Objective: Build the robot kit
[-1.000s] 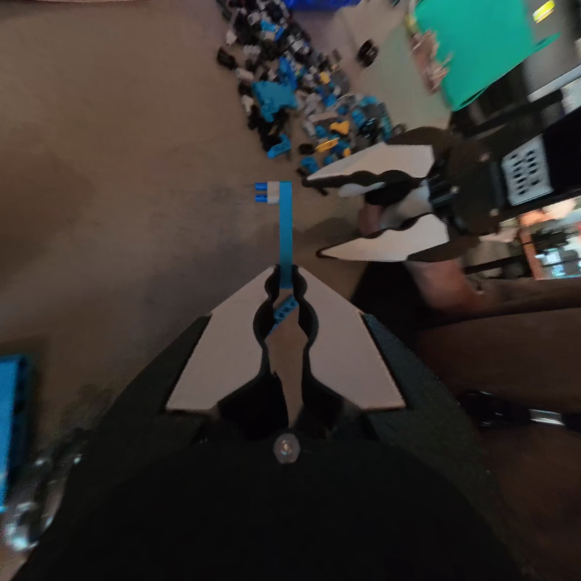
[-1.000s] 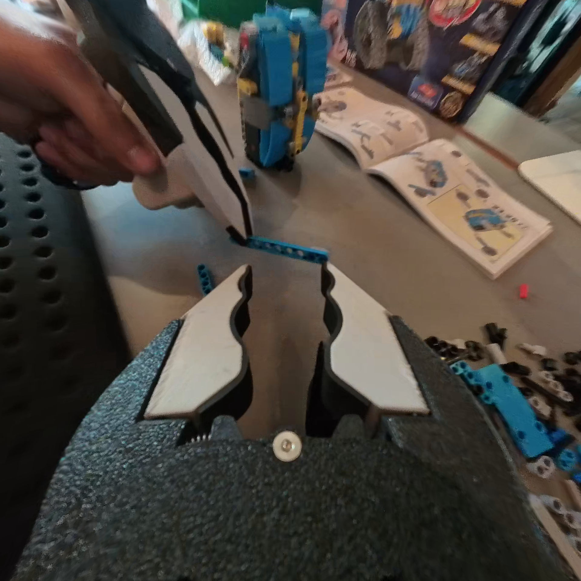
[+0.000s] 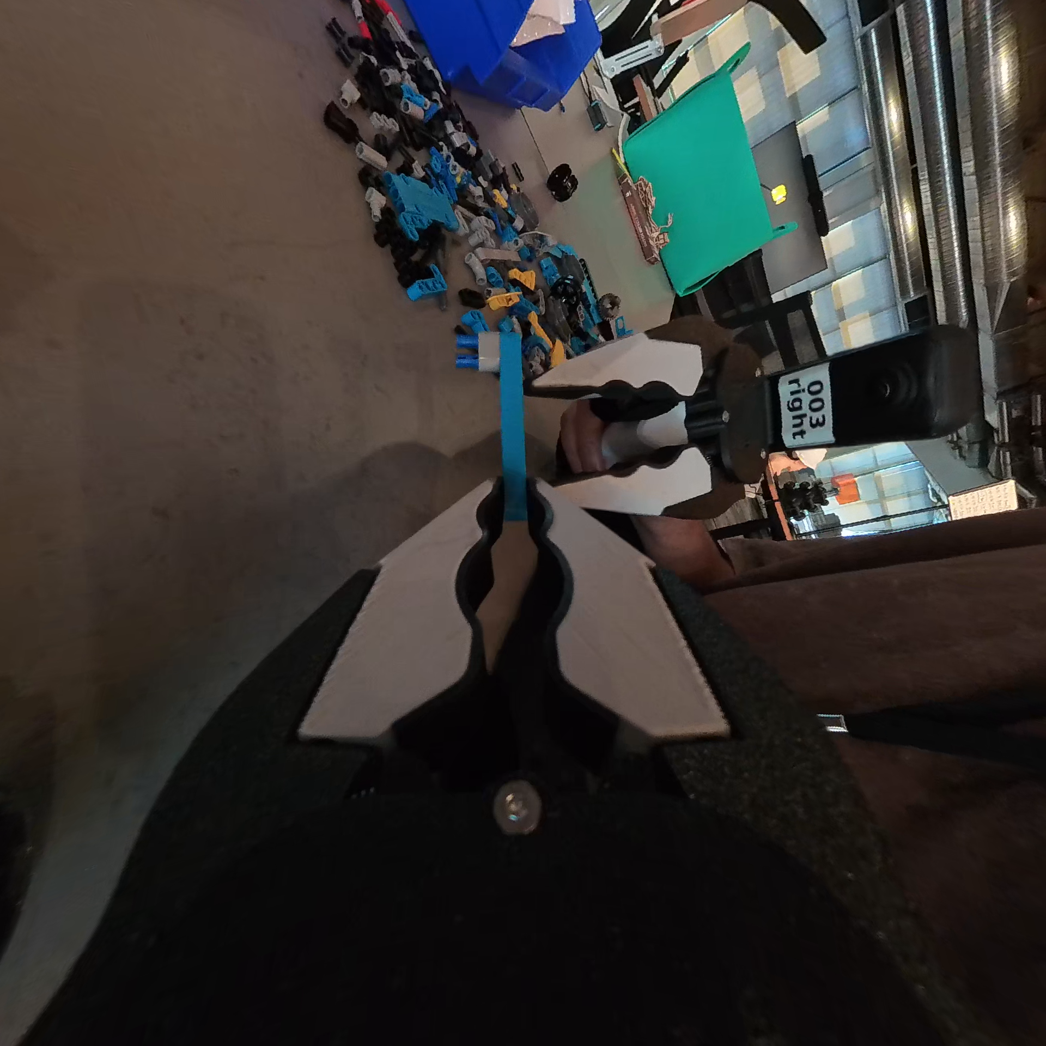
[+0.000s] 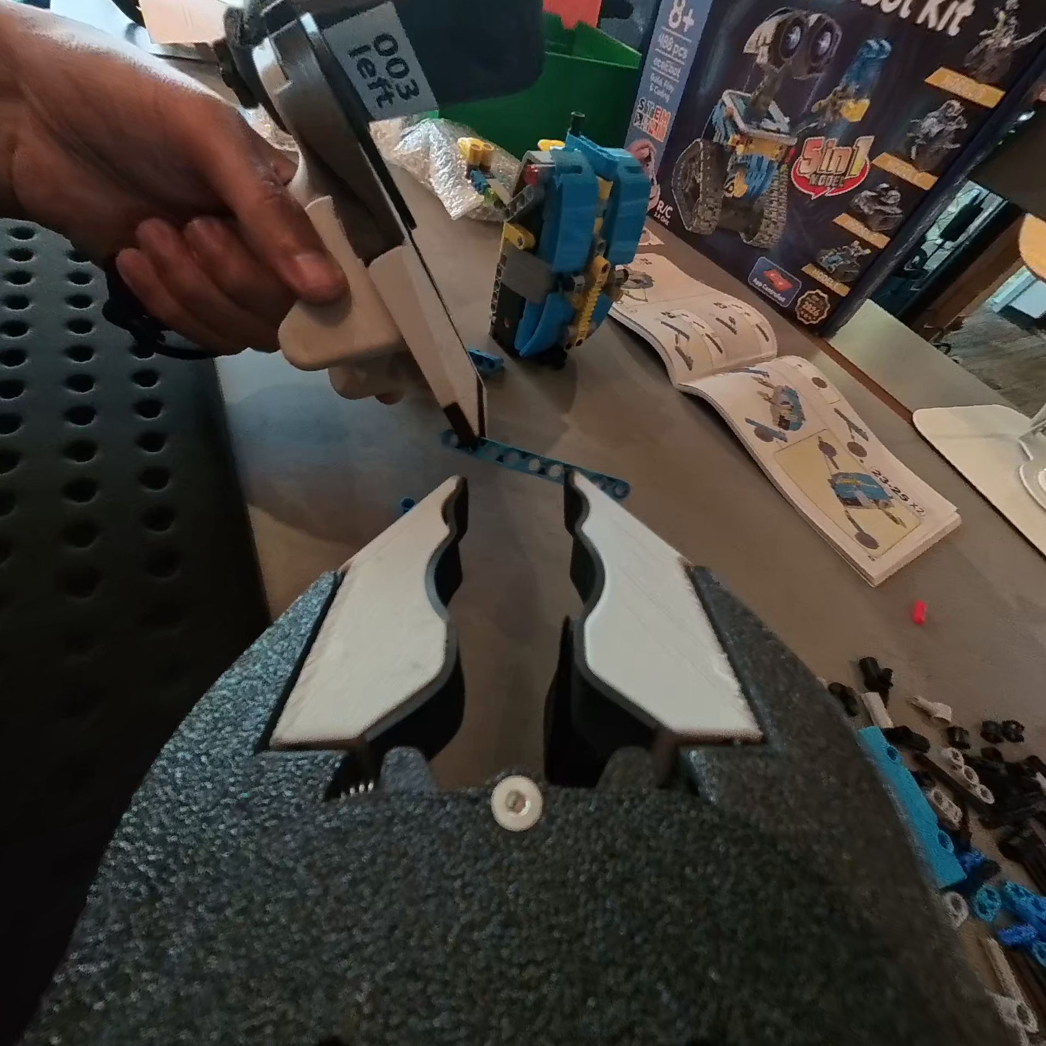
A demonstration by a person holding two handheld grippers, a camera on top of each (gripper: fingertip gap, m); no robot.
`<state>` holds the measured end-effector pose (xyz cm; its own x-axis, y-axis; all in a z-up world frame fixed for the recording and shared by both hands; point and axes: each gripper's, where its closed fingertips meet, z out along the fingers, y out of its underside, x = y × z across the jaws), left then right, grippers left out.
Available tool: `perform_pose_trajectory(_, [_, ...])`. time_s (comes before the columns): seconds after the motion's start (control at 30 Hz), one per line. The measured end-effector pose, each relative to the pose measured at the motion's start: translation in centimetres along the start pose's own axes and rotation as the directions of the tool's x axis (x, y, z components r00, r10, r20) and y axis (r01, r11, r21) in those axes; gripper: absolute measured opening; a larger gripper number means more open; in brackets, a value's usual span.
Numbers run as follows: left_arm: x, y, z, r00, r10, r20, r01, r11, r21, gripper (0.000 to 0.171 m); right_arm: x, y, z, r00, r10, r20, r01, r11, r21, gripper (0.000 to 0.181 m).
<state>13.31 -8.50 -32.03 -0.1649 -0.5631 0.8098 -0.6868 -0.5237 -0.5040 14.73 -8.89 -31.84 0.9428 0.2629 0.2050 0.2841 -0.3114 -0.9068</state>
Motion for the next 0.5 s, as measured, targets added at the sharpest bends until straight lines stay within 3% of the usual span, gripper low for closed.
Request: perform_pose_trajectory(0.5, [-0.23,0.19,0.07,0.999,-0.032,-0.01,0.032,0.999,-0.003,0.007,-0.57,0.24,0.39,1.0,-0.028,0.011,0.028,0.999,-0.02,0.035])
